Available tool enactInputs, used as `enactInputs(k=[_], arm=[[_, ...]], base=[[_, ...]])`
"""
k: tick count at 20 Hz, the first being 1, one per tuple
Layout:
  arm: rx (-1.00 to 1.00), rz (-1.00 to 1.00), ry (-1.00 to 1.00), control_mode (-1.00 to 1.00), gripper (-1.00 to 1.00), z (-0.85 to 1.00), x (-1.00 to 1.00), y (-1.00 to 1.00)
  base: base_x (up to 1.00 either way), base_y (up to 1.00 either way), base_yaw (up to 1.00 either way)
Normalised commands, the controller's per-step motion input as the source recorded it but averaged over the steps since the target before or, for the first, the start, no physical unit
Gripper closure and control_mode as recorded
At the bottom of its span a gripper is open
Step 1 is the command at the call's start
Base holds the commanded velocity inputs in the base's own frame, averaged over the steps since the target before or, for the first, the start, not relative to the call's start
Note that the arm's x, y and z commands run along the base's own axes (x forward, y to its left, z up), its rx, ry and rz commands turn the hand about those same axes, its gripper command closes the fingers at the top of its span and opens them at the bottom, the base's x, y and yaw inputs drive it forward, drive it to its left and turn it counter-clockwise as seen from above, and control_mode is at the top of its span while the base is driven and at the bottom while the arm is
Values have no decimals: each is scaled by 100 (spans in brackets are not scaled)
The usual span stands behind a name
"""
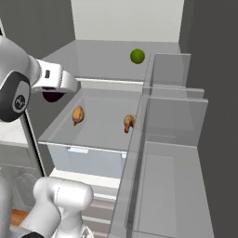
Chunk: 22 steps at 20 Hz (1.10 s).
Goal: Gather the lime and eggplant from the fridge and place them on a tray on the dining counter. Then gather the chicken drumsticks from the fridge and place them on the other tray.
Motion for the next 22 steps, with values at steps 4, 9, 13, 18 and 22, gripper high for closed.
enactInputs(k=[4,9,13,18,22], arm=[[0,4,6,-100,100,-1,-38,0],[1,0,5,-100,100,-16,-53,0],[0,0,0,-100,100,-14,-30,0],[0,0,0,-100,100,-10,-25,0],[0,0,0,100,100,-9,-18,0]], base=[[0,0,0],[0,0,0],[0,0,0],[0,0,0],[-38,0,0]])
